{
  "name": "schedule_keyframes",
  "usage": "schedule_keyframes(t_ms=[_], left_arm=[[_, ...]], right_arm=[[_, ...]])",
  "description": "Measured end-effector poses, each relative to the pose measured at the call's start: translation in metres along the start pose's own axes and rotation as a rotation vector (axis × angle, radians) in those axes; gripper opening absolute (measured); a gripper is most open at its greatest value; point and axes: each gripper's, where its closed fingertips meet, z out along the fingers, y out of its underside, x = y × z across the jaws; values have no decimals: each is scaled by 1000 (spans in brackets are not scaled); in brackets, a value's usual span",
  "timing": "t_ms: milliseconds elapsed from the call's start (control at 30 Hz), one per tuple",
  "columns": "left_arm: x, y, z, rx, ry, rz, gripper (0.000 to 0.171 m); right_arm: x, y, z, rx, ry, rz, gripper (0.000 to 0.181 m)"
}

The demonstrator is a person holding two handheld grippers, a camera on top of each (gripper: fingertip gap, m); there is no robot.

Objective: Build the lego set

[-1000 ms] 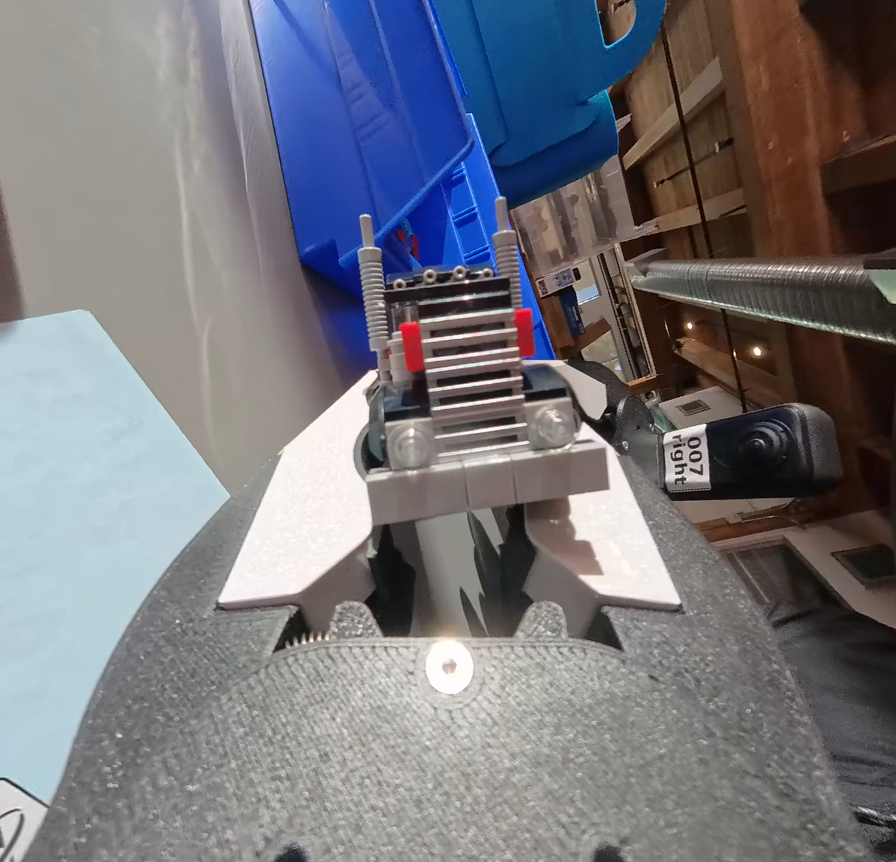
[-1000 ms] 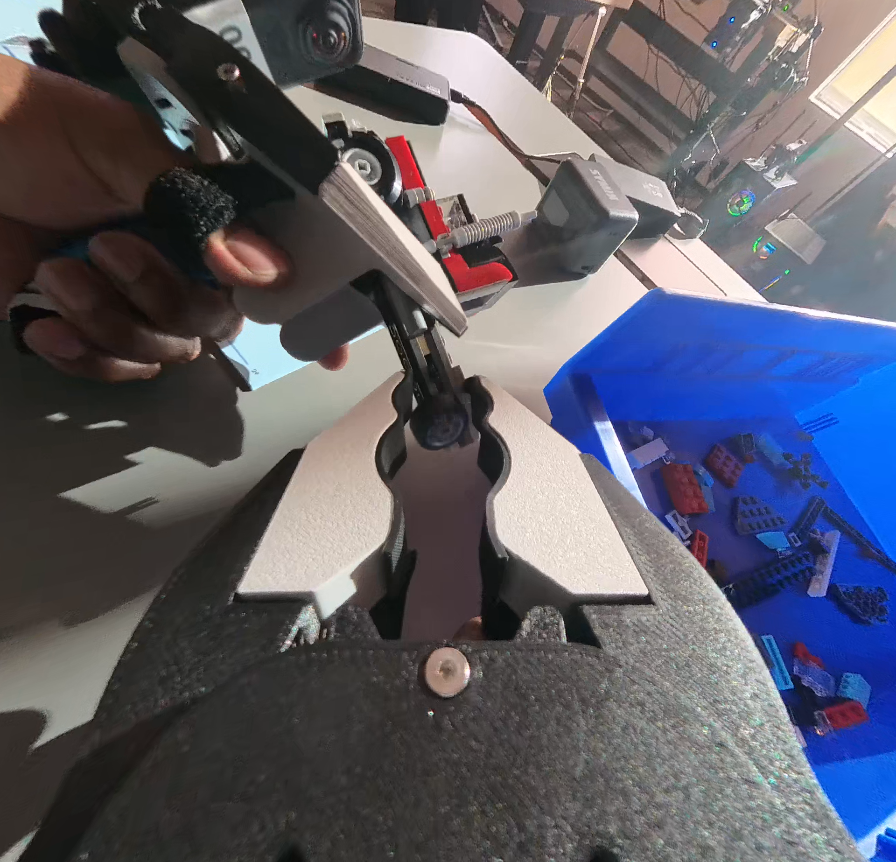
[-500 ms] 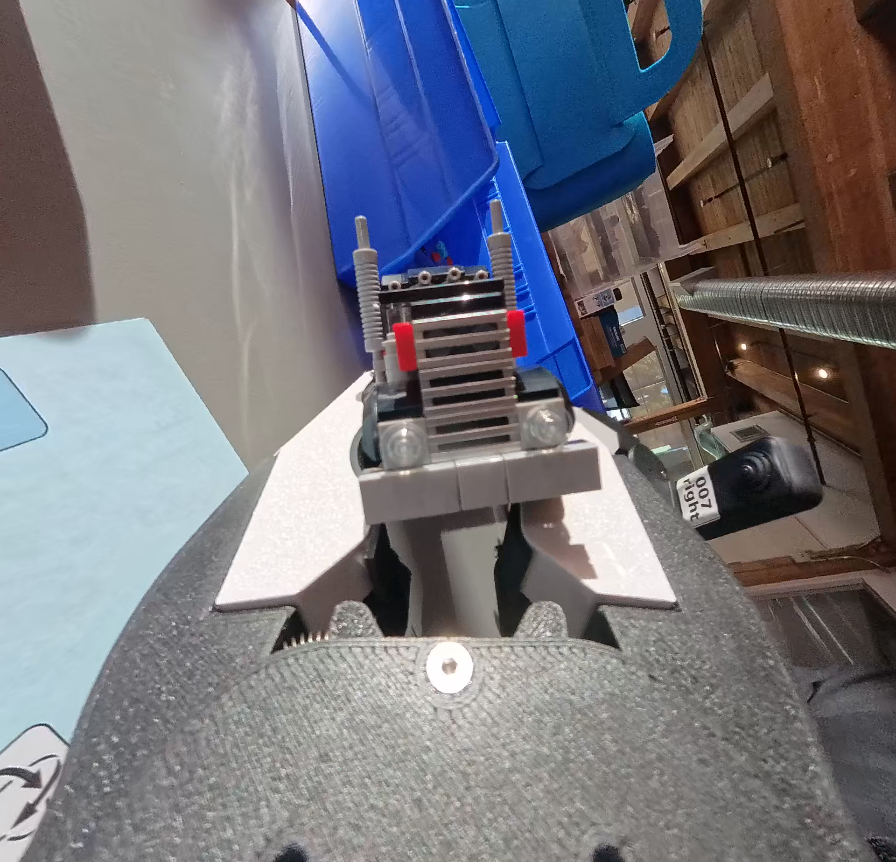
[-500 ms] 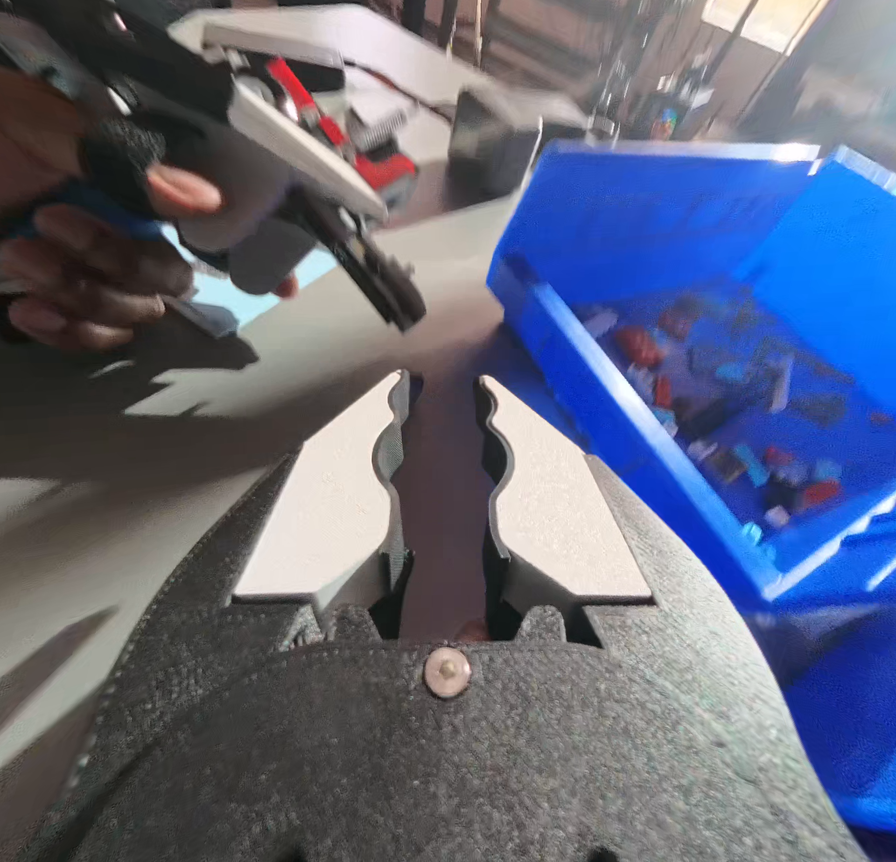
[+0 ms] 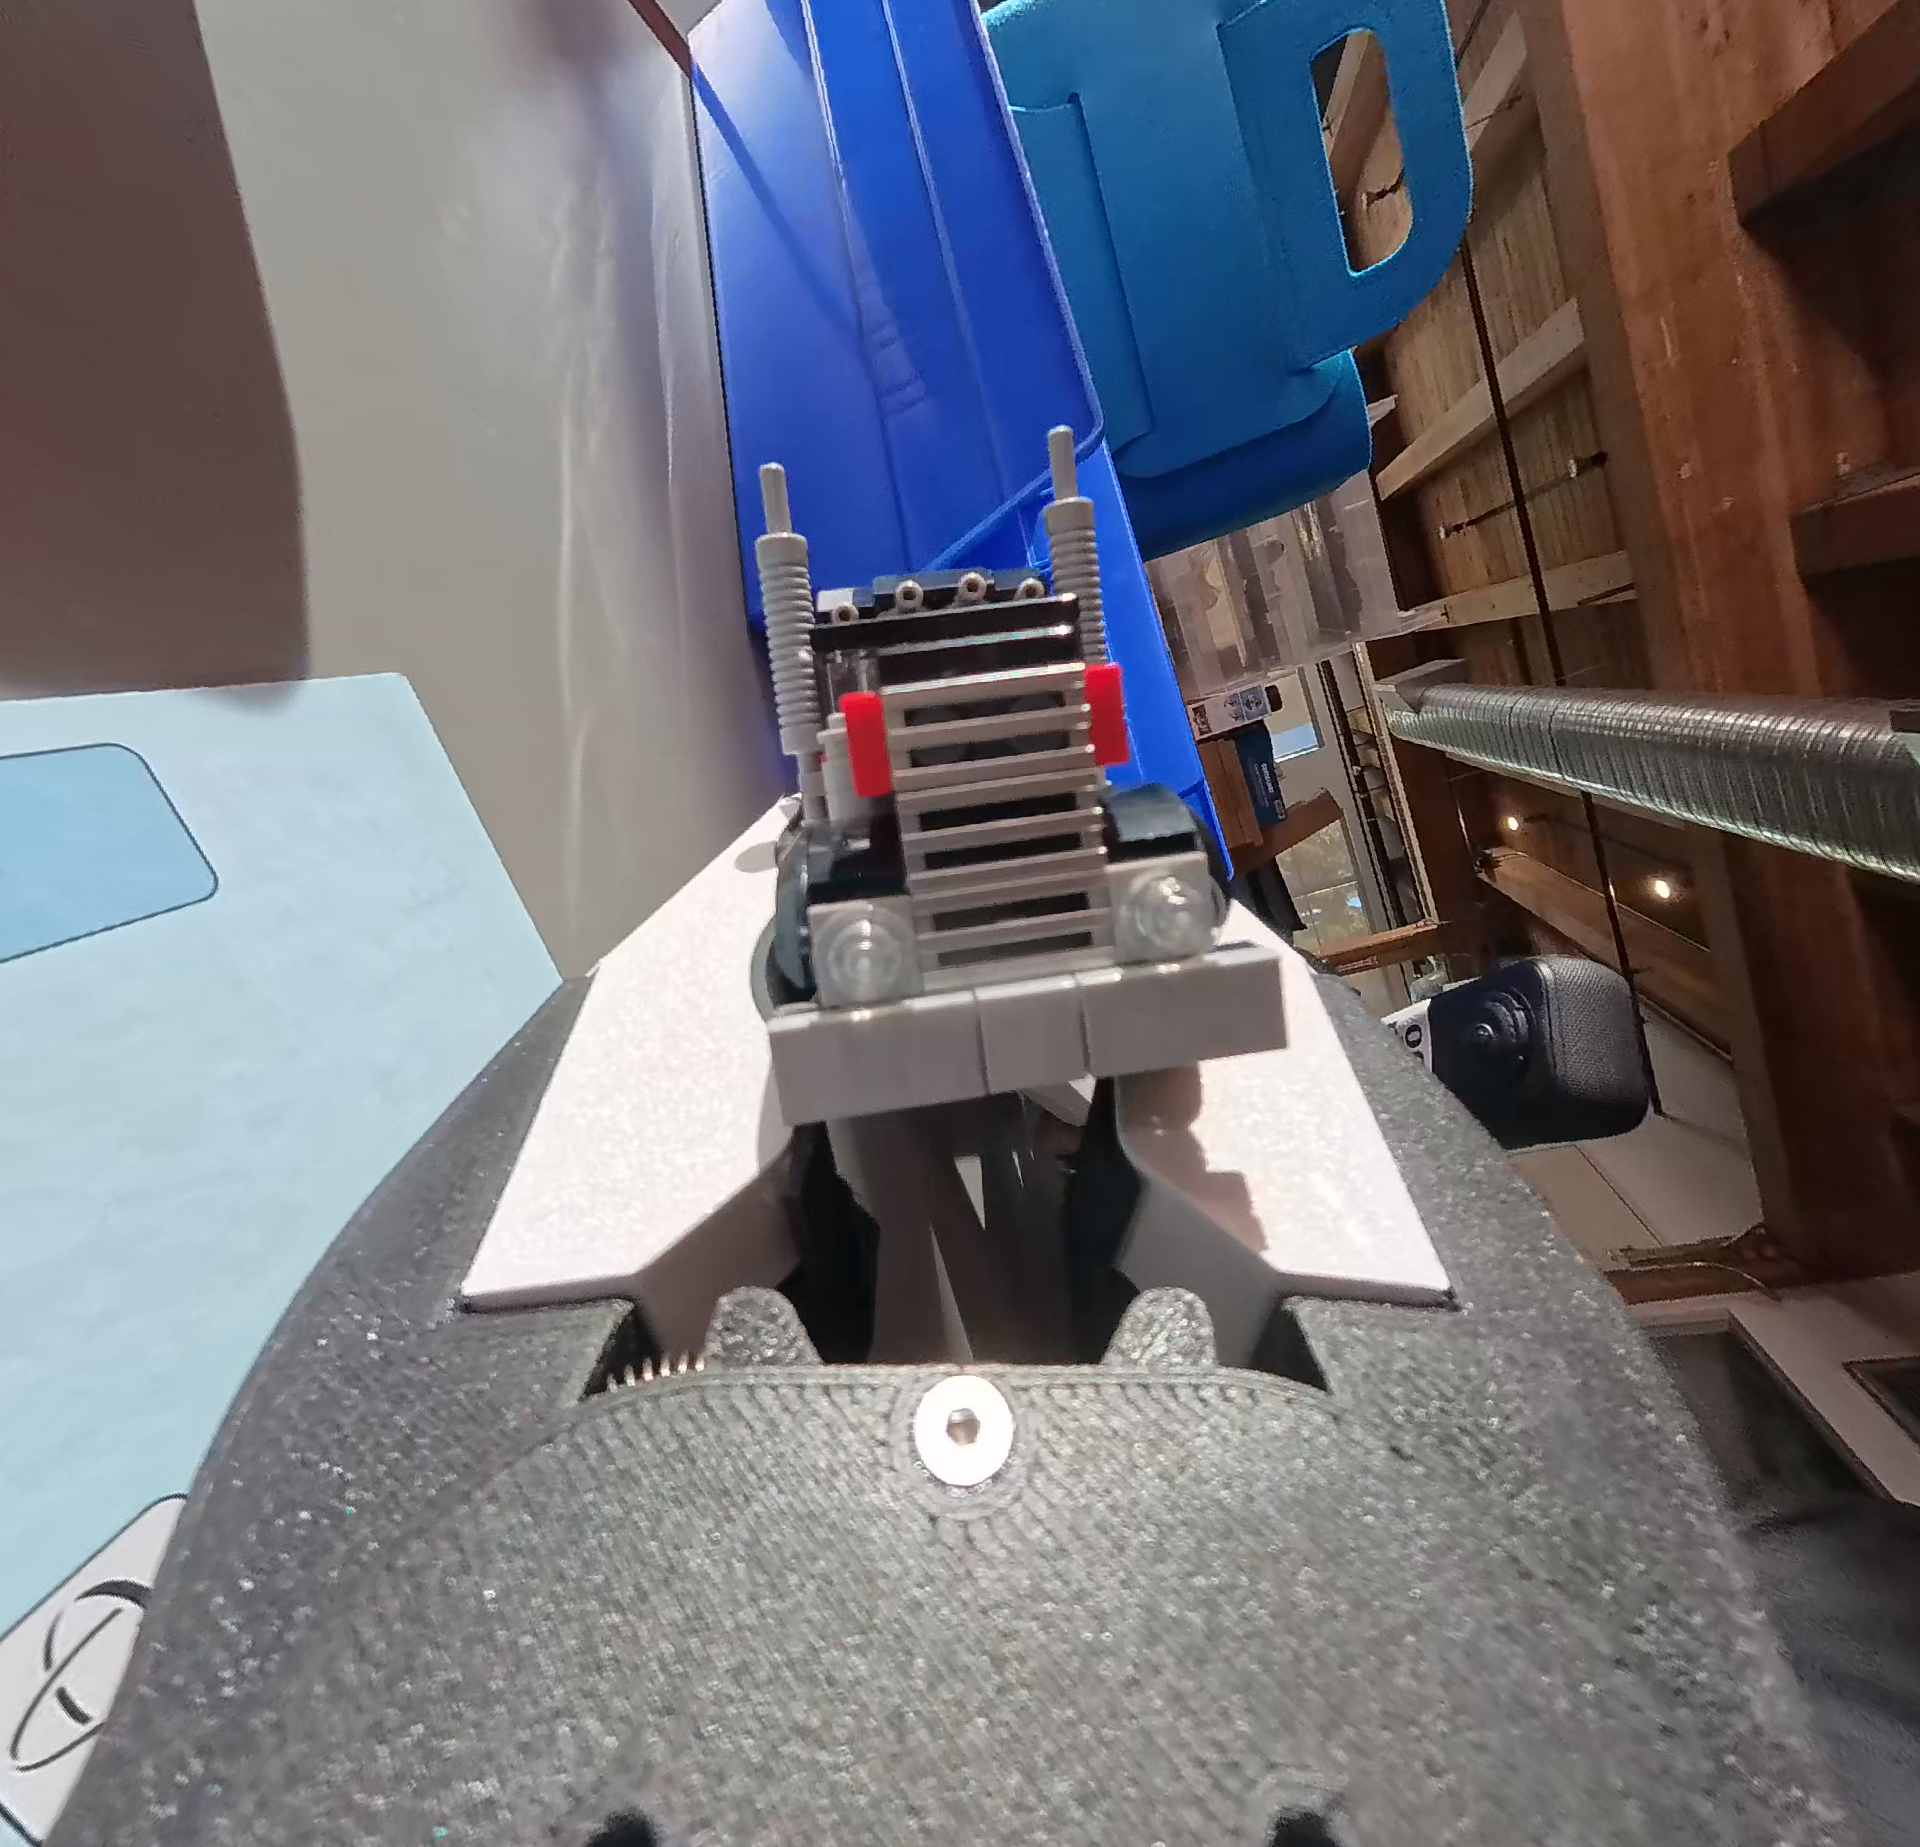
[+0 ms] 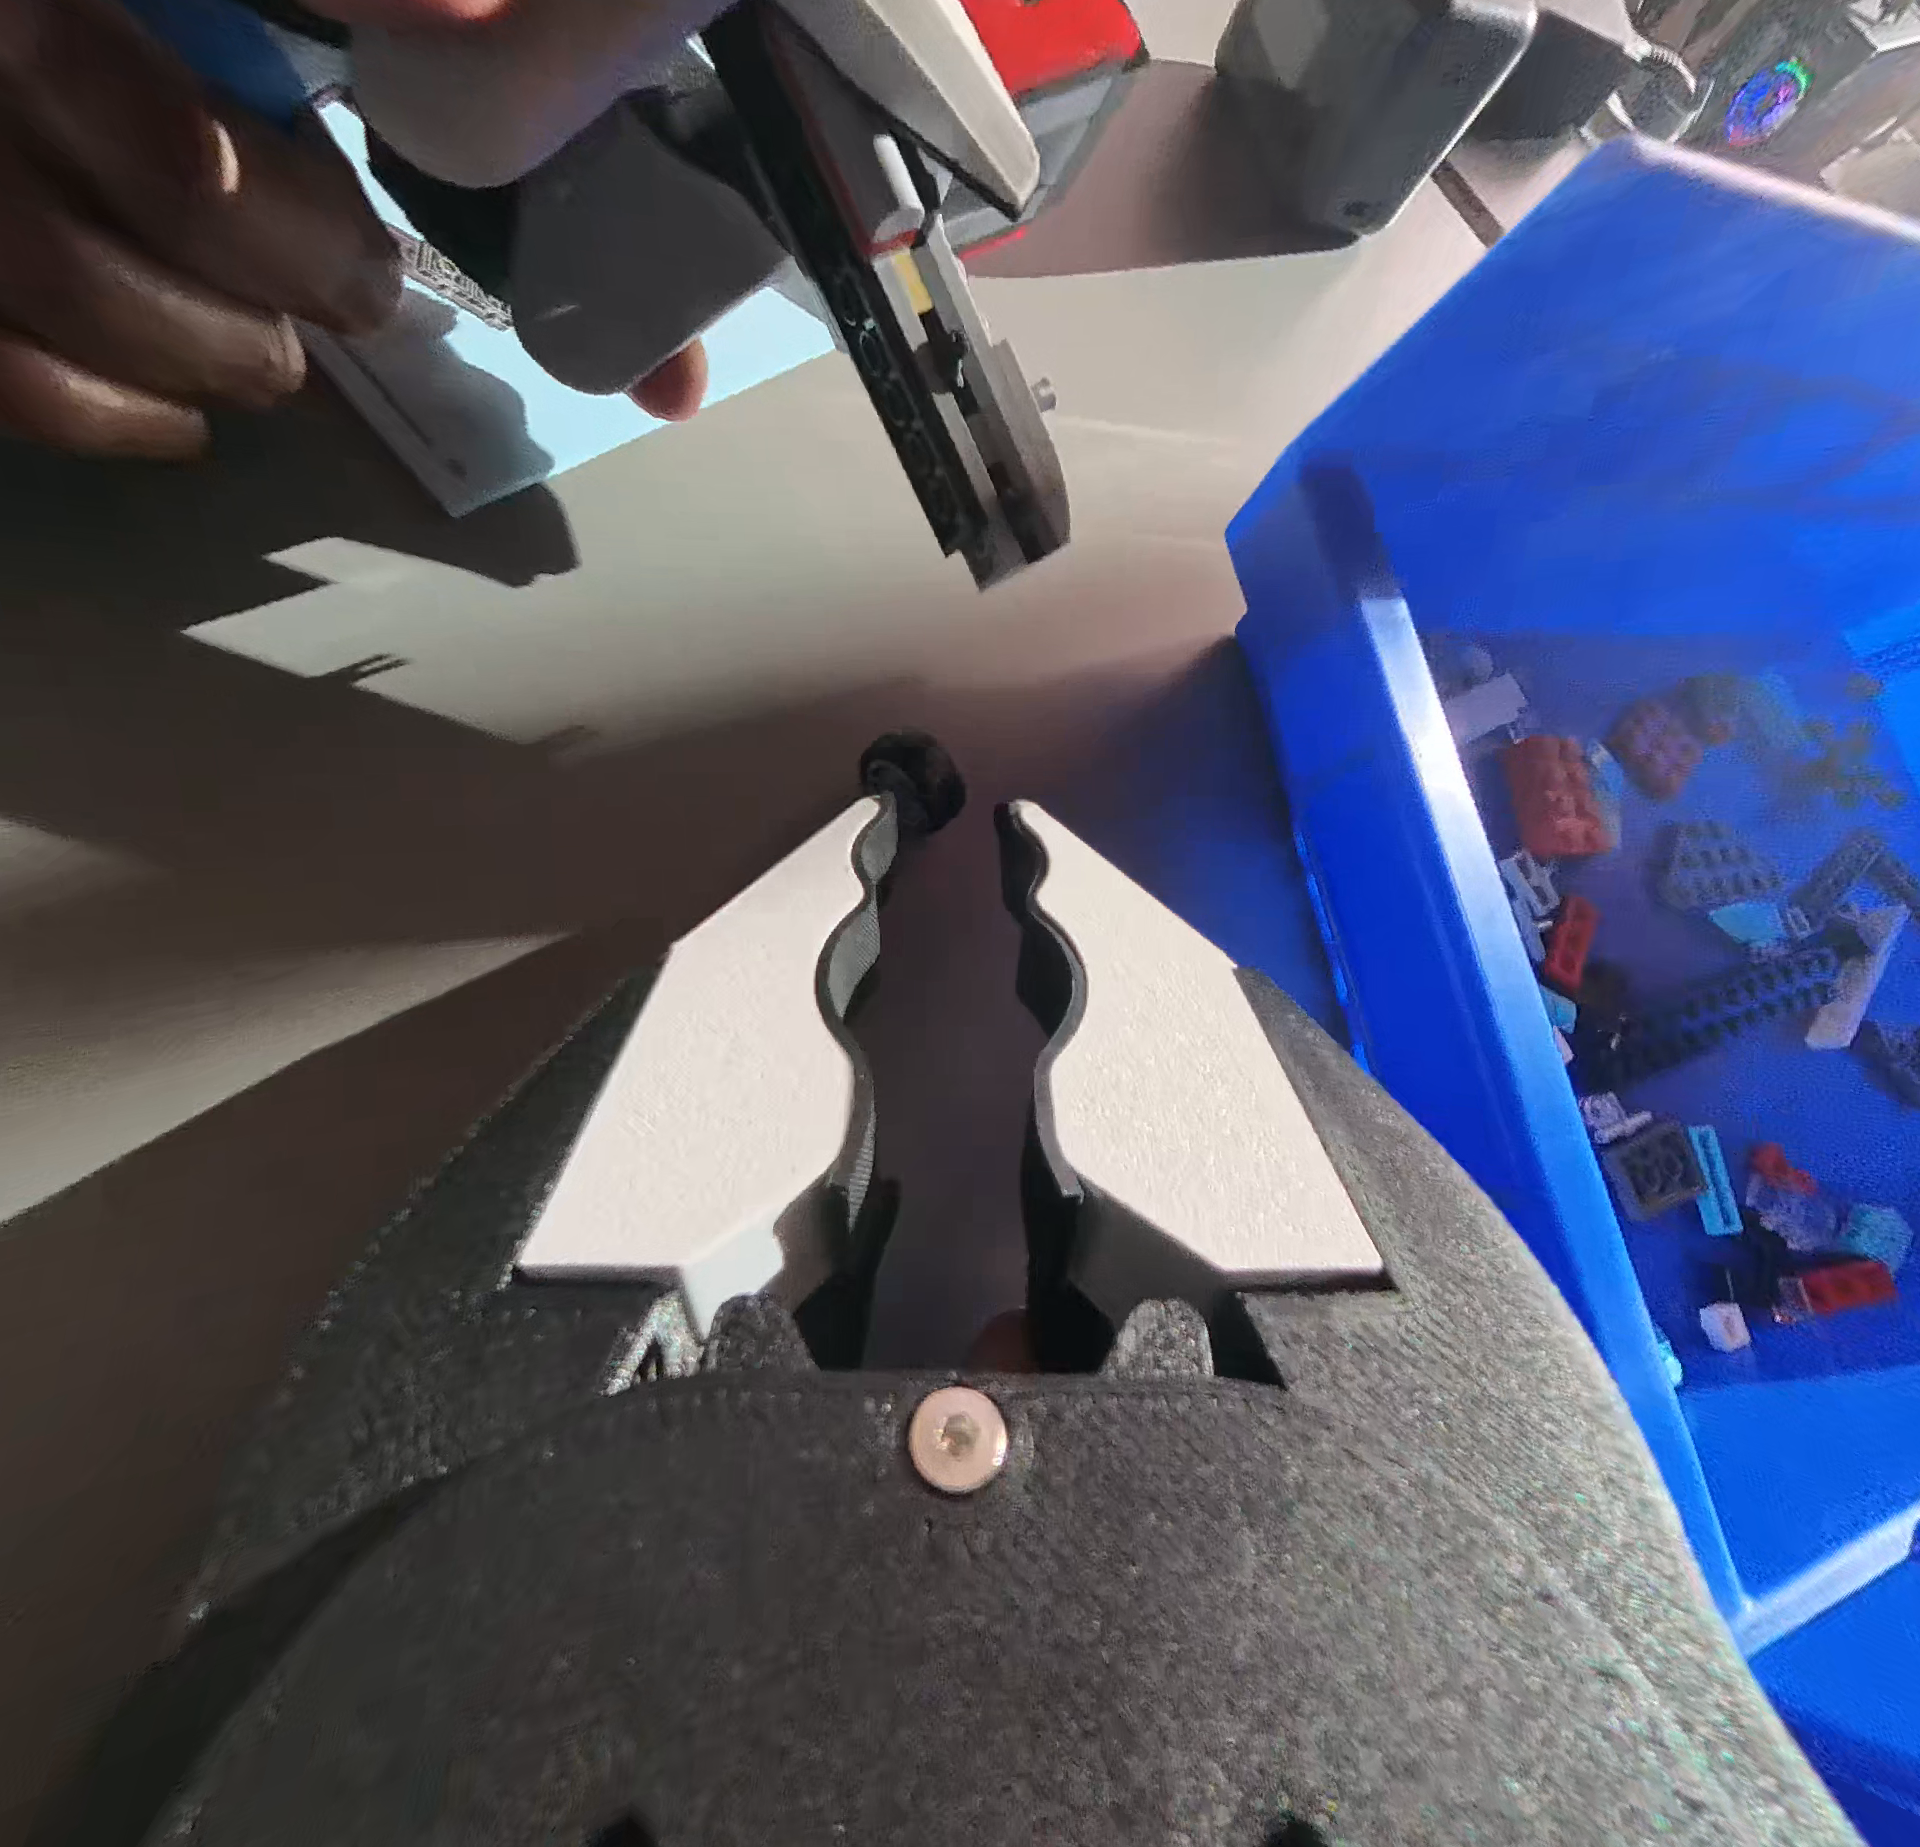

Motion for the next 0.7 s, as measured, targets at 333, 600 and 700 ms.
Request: schedule_keyframes(t_ms=[333,600,700], left_arm=[[1,1,0,4,9,-23,52],[-1,5,0,5,37,-154,52],[-1,6,1,0,43,-174,53]], right_arm=[[5,-9,10,17,9,-6,20],[6,-7,15,-14,-43,49,28],[4,-5,20,-41,-63,35,25]])
